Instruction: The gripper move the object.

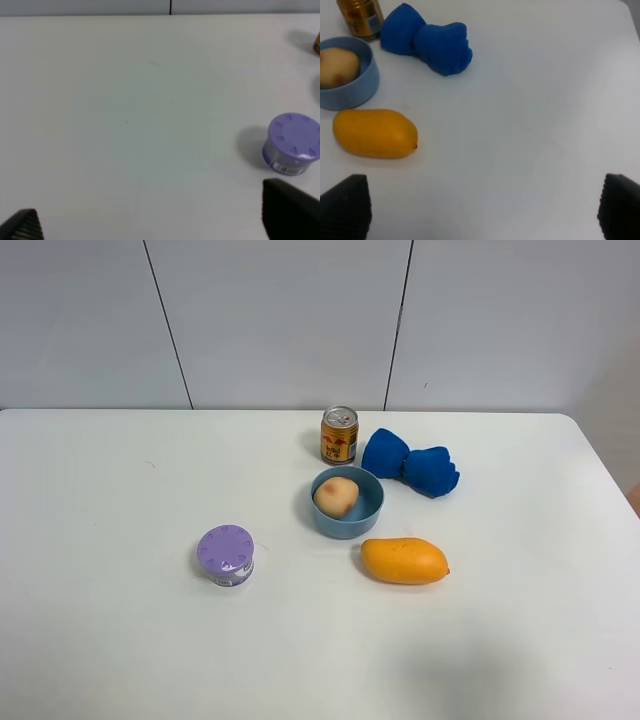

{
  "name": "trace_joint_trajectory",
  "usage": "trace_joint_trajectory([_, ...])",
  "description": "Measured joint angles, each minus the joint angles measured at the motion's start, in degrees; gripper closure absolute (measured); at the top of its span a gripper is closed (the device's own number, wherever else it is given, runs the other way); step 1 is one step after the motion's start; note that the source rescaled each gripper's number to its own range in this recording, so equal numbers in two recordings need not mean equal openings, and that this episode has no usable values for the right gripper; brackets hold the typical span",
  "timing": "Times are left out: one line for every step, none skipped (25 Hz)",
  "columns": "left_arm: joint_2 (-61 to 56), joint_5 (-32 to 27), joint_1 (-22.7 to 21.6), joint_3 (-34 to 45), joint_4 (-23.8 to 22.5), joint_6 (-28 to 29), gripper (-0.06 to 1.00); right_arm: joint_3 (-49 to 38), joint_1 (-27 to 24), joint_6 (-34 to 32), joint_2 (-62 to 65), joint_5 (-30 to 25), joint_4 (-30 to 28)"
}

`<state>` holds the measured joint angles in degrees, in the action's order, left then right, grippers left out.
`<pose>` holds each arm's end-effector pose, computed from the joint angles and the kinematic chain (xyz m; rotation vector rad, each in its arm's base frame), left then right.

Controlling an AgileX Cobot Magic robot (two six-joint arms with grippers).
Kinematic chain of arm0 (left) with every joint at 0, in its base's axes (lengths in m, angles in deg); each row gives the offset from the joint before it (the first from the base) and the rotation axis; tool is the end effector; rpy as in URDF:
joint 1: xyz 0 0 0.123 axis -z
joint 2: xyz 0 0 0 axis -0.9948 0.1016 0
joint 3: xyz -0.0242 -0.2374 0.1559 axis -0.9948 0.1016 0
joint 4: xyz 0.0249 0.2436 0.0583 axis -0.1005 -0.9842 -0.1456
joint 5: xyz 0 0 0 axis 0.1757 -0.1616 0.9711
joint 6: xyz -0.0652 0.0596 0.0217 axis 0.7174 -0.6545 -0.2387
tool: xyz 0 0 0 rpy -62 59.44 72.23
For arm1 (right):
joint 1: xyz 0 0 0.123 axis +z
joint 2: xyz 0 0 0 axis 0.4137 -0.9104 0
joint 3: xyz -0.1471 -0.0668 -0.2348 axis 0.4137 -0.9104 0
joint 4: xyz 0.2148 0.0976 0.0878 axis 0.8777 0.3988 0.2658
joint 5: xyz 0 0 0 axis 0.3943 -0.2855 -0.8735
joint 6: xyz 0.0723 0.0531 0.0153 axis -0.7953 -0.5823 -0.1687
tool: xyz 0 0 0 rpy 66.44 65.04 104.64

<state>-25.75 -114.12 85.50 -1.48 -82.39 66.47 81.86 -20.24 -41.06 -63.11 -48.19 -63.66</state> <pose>-0.0098 0.0049 0.2840 -0.0506 2.0204 0.0126 -0.0063 0.0014 0.2787 -0.0446 2.0400 0.0926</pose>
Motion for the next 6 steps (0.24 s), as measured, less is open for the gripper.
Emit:
trace_joint_trajectory([0.00,0.00,0.00,0.00,0.00,0.00,-0.06,0.00,0.00,0.00,0.00,0.00,0.00])
trace_joint_trajectory([0.00,0.00,0.00,0.00,0.00,0.00,-0.06,0.00,0.00,0.00,0.00,0.00,0.00])
trace_joint_trajectory([0.00,0.00,0.00,0.00,0.00,0.00,-0.06,0.00,0.00,0.00,0.00,0.00,0.00])
trace_joint_trajectory([0.00,0.00,0.00,0.00,0.00,0.00,-0.06,0.00,0.00,0.00,0.00,0.00,0.00])
trace_joint_trajectory([0.00,0.00,0.00,0.00,-0.04,0.00,-0.06,0.00,0.00,0.00,0.00,0.00,0.00])
trace_joint_trajectory([0.00,0.00,0.00,0.00,-0.06,0.00,-0.06,0.00,0.00,0.00,0.00,0.00,0.00])
